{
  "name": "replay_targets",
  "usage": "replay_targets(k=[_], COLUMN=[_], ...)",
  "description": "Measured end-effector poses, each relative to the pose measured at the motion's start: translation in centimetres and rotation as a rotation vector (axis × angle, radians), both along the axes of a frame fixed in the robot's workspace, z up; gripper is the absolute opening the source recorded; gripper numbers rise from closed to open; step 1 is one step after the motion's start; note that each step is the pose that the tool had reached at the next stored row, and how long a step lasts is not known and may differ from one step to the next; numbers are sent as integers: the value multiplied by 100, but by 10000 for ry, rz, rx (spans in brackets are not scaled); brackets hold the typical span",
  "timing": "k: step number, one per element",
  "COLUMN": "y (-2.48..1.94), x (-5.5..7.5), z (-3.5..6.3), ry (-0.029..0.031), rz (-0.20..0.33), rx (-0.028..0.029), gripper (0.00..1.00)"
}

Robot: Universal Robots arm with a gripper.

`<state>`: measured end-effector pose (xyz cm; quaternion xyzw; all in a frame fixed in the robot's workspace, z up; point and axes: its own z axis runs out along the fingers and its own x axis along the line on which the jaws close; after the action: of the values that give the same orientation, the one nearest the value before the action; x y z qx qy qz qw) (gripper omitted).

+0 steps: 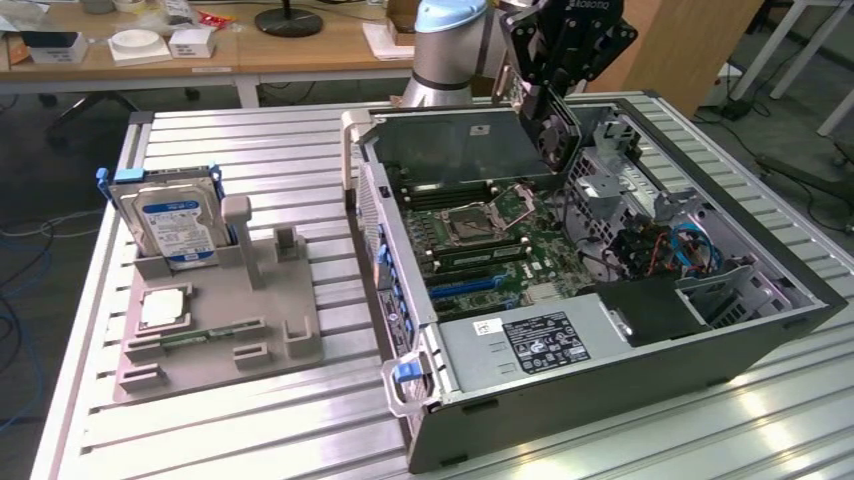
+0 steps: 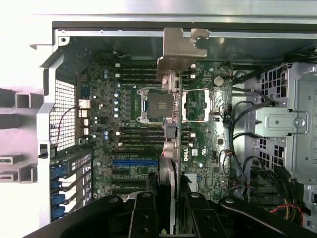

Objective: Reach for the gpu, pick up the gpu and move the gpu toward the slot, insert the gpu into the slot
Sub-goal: 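Insert the gpu into the slot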

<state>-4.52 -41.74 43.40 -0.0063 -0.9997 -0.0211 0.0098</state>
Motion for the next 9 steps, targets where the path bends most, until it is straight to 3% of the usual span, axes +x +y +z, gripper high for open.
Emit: replay_targets(k=[9], y=[0], x=[1], z=[0], ry=[0], rz=[958], rx=[0], gripper=[26])
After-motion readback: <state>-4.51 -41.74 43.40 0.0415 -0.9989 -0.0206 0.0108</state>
